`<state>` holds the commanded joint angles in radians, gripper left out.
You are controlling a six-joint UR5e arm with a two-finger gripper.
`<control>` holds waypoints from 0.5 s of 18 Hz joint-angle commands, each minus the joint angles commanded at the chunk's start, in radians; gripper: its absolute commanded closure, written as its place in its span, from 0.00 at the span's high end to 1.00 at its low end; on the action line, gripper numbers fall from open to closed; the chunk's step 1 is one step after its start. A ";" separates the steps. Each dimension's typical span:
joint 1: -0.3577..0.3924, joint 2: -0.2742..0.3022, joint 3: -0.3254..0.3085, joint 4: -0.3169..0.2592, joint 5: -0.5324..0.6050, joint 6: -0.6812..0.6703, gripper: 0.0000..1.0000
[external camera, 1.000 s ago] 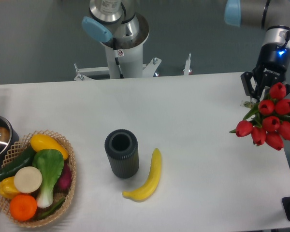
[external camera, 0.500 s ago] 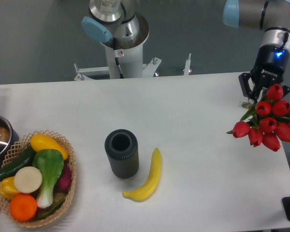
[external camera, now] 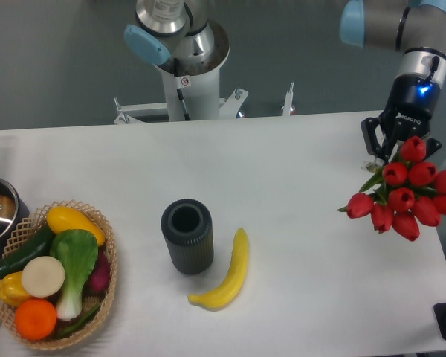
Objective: Insert the flowers into the vase
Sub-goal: 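Carry the red tulips up and over the dark grey vase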
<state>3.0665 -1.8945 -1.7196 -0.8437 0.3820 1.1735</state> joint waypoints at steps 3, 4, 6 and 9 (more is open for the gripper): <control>-0.043 -0.002 -0.009 0.002 -0.002 0.063 0.24; -0.058 -0.002 -0.015 0.002 -0.006 0.081 0.24; -0.084 0.000 -0.018 0.002 -0.067 0.089 0.24; -0.124 0.008 -0.023 0.003 -0.168 0.089 0.24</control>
<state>2.9423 -1.8868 -1.7426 -0.8406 0.2135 1.2625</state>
